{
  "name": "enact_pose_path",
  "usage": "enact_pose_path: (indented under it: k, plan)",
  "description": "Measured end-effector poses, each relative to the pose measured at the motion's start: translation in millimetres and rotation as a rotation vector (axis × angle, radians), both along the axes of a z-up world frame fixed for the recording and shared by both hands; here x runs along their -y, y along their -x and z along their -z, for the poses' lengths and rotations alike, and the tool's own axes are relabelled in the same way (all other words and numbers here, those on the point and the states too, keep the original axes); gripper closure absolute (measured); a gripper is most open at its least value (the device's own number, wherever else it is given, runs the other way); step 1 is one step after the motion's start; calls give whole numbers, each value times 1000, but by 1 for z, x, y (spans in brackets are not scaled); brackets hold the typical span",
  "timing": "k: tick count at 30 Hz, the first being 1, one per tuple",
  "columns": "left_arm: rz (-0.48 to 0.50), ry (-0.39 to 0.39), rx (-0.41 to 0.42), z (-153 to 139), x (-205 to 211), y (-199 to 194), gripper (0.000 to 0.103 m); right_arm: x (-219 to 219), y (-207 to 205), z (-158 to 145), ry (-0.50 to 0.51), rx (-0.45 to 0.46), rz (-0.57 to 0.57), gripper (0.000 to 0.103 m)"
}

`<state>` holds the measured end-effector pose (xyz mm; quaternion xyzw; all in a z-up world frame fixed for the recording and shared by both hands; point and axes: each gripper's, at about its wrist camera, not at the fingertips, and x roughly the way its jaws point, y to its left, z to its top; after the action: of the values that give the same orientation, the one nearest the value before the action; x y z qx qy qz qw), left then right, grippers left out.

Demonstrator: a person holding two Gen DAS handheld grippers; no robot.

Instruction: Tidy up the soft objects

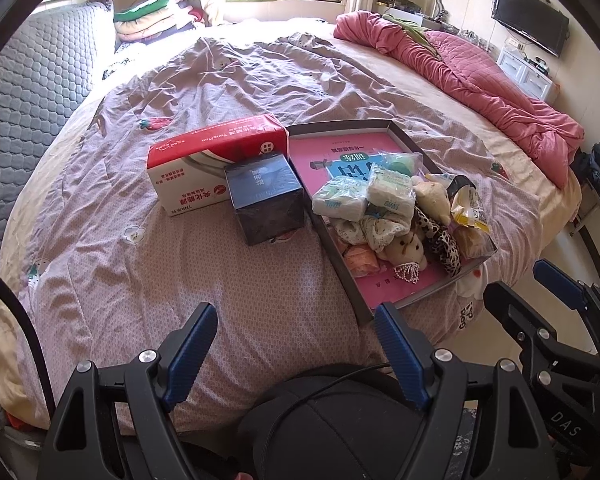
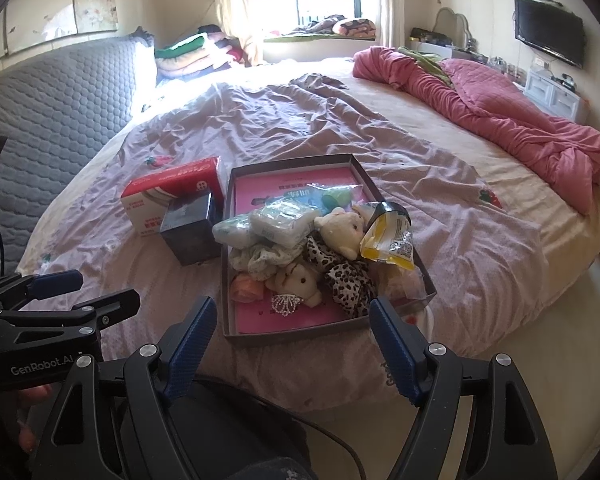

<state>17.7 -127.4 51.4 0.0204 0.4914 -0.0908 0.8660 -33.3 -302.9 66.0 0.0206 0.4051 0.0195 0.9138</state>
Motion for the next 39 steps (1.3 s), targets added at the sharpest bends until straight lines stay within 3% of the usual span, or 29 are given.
enact_pose_path:
  k: [39]
  plan:
    - [-45,-1,-25,7,-11,-1,23,-4,0,4,-6,-26,-13,23]
